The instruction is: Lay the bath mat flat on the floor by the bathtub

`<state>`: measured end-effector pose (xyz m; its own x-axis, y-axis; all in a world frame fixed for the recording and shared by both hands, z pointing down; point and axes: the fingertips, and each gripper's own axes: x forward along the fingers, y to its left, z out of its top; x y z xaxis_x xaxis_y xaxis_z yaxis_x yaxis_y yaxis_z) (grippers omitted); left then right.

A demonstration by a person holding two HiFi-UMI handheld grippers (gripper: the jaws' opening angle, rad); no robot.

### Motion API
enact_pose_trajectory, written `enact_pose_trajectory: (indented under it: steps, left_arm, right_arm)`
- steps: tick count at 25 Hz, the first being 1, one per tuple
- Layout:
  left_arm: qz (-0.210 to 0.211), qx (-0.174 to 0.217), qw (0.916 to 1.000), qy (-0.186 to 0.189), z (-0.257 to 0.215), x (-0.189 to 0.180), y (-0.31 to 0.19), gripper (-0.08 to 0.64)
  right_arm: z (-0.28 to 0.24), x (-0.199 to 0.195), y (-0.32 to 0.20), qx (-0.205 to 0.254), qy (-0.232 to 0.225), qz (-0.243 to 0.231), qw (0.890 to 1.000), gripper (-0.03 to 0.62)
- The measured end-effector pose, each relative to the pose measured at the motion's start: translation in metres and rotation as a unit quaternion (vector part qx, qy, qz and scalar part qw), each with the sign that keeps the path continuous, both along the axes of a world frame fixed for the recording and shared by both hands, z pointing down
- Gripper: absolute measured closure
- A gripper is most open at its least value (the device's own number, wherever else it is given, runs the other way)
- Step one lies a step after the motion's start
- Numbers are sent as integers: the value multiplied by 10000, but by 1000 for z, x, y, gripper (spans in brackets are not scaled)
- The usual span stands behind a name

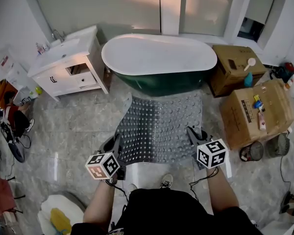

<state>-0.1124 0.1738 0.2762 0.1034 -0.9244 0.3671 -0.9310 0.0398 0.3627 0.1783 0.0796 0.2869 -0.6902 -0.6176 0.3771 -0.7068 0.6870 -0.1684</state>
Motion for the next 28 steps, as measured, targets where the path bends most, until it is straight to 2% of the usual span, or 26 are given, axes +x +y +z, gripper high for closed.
enact_pose_trajectory:
  steps: [6,15,20,28]
  left_arm:
    - [-42,5,10000,-63,-2,22,-12,529]
    - [-42,-113,9999,21,6,36,-39,529]
    - [33,-151,9998,106,21,30,-60,529]
    - [118,-201,9995,229,35,1,-106,529]
  right_arm:
    - [2,23,-13,-9,-73,-40,10000,560]
    - [16,40,-39,-183,-66,56,9998,560]
    - [25,37,-57,-252,15,127,9996,560]
    - [36,10,-99,-387,150,231,9989,560]
